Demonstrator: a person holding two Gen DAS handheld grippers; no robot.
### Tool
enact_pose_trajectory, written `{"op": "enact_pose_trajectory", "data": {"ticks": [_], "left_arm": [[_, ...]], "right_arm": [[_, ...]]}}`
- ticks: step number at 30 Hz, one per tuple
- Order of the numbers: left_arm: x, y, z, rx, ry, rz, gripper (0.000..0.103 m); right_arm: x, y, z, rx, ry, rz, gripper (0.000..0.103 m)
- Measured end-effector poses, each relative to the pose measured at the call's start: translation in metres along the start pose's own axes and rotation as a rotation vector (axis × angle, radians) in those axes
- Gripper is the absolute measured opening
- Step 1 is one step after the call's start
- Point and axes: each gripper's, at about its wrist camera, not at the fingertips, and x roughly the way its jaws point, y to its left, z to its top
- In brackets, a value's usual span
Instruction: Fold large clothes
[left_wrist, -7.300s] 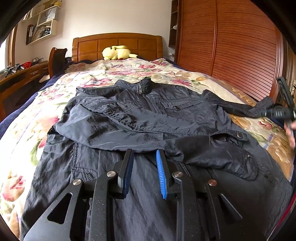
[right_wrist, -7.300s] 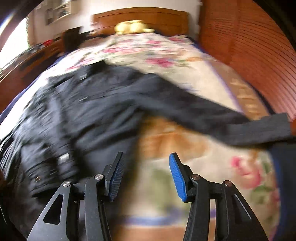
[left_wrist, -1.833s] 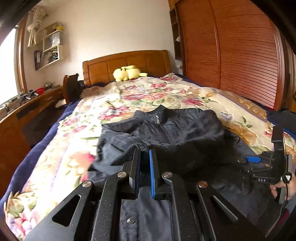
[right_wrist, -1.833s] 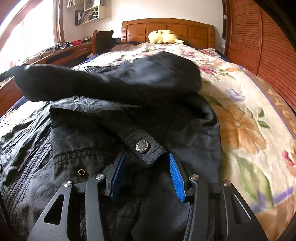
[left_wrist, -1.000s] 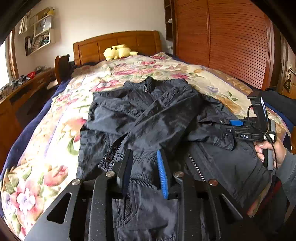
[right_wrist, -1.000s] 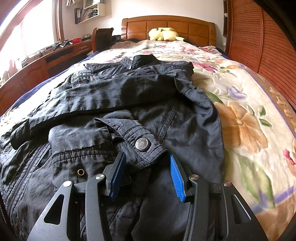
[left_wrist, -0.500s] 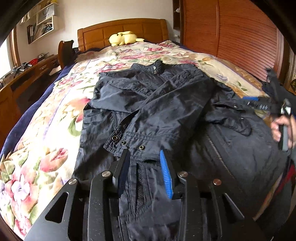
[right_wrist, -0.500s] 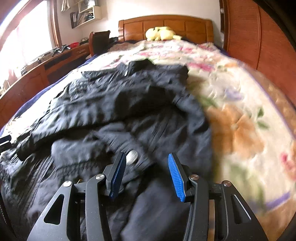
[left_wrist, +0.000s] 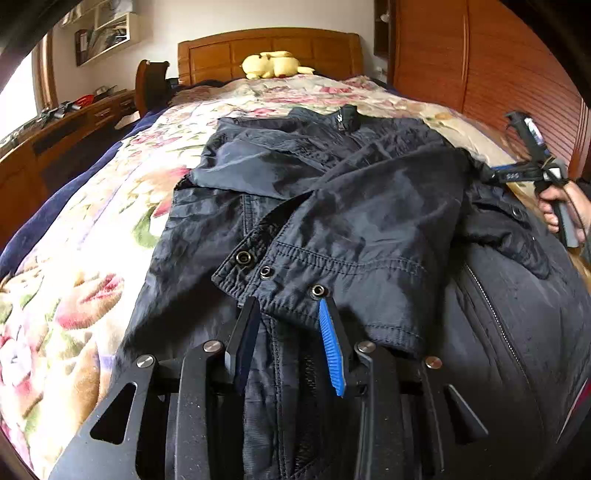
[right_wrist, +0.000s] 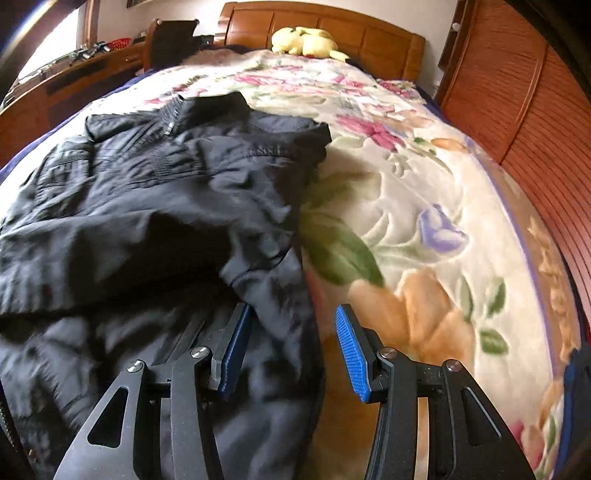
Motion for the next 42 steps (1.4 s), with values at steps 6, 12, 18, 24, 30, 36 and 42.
{"op": "enact_pose_trajectory", "data": {"ticks": [6,12,18,24,30,36,42], "left_arm": [[0.004,0.007,-0.004,-0.039,-0.008,-0.028,0.034],[0.005,0.005,-0.005,-0.033,-0.016,-0.022,0.034],[0.008,0.007,-0.003,-0.036,-0.003,-0.032,0.034],[0.008,0.006,-0.003,-0.033,-0.004,-0.029,0.034],[0.008,0.005,-0.002,-0.03,-0.004,-0.025,0.034],[0.008,0.005,-0.002,-0.03,-0.005,-0.025,0.034],[0.009,0.005,-0.003,-0.026,-0.004,-0.028,0.034]], "right_arm": [[0.024,-0.004,0.017,0.023,-0.016,0.001,0.049],[0.032,-0.033,0.009,0.14,-0.003,0.077,0.049],[0.018,-0.022,0.002,0.136,-0.01,0.034,0.049],[-0.046,-0.007,0.012,0.068,-0.155,0.085,0.045],[-0.04,0.02,0.032,0.038,-0.171,0.118,0.031],[0.027,0.022,0.025,0.051,-0.026,0.086,0.03],[0.045,0.027,0.012,0.018,-0.037,0.068,0.028]]}}
